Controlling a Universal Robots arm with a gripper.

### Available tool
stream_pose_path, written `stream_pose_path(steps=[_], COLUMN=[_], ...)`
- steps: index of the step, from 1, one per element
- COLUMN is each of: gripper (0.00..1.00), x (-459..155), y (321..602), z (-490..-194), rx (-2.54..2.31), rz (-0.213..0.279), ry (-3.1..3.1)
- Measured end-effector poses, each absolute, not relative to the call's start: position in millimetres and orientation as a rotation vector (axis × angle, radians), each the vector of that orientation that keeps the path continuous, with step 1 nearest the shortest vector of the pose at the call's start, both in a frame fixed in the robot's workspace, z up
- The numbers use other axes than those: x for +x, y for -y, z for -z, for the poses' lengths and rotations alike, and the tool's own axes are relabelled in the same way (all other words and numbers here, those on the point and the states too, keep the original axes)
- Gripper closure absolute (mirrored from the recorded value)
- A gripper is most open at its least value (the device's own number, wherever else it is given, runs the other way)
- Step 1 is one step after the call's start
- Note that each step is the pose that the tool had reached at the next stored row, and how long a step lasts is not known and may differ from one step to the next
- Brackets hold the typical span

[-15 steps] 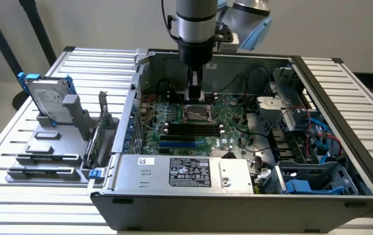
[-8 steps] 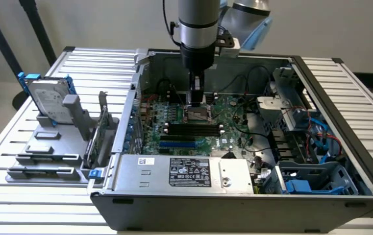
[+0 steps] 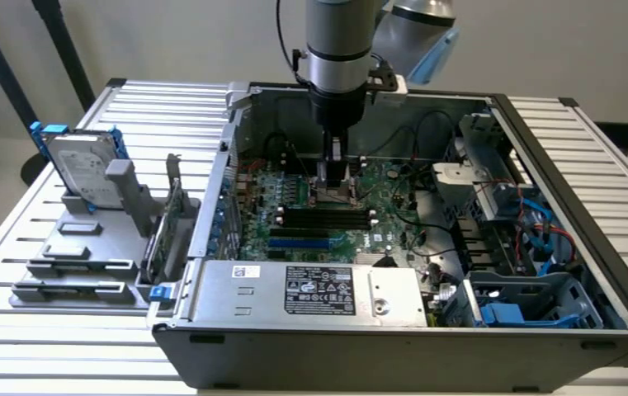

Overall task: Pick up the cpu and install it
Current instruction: 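Place the cpu into insertion slot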

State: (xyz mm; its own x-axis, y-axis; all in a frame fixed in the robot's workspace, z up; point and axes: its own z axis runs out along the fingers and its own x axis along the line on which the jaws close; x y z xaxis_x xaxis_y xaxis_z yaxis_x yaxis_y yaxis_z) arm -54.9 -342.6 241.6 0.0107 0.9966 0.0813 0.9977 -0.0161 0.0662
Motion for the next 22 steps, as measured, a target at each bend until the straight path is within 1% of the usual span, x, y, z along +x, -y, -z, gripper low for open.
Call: stream_pose_path(steps=[18,22], gripper=[0.45,0.45], x=[-54.9,-54.7], y=[342.6,342.6], z=[-208.9,-208.3], rx=[-2.224,-2.223], rz=[0.168,0.170], ry=[2.194,2.193])
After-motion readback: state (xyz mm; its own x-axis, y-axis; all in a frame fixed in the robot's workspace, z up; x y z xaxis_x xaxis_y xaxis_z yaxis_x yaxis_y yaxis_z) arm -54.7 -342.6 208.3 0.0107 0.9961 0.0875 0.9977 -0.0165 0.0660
